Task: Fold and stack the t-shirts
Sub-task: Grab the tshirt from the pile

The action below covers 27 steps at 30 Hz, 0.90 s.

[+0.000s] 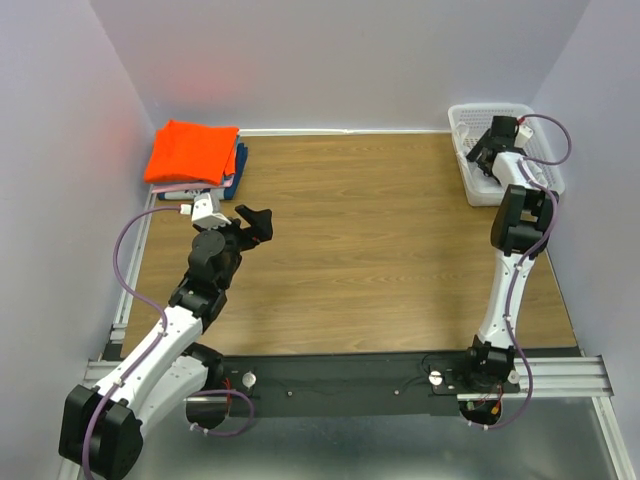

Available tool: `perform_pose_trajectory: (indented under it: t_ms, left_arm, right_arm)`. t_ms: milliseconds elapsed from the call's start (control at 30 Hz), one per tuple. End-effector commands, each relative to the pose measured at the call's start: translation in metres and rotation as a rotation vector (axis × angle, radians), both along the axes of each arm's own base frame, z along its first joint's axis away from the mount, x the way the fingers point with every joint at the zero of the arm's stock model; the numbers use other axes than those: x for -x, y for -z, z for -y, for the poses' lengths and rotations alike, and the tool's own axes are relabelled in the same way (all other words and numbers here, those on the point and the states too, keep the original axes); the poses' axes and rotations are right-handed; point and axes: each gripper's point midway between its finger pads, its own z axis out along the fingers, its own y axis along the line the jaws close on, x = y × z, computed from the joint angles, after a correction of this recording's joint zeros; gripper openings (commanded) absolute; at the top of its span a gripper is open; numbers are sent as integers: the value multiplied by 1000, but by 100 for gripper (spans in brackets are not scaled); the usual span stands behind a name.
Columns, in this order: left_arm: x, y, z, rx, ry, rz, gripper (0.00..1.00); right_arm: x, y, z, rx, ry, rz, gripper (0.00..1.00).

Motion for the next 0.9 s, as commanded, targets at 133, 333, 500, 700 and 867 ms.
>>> perform_pose_trajectory:
  t_ms: [133,333,500,700,867]
  left_arm:
    - [-4,-12,-5,-6,-36,14,98]
    - [-5,-10,-6,-9,-44,5,98]
    - [-7,-8,-6,-15,-47,-3,98]
    - [-7,-8,-4,-16,-41,-15,98]
    - [-7,-14,0,-17,-15,-13,98]
  right_arm:
    - [13,47,-2,-34,-18,-127,96]
    - [17,59,-3,-32,-37,-167,67]
    - [16,52,-4,-31,-44,-157,26]
    - [3,3,-8,-44,-70,-62,1]
    - [-13,-97,-18,-69,-93,138,1]
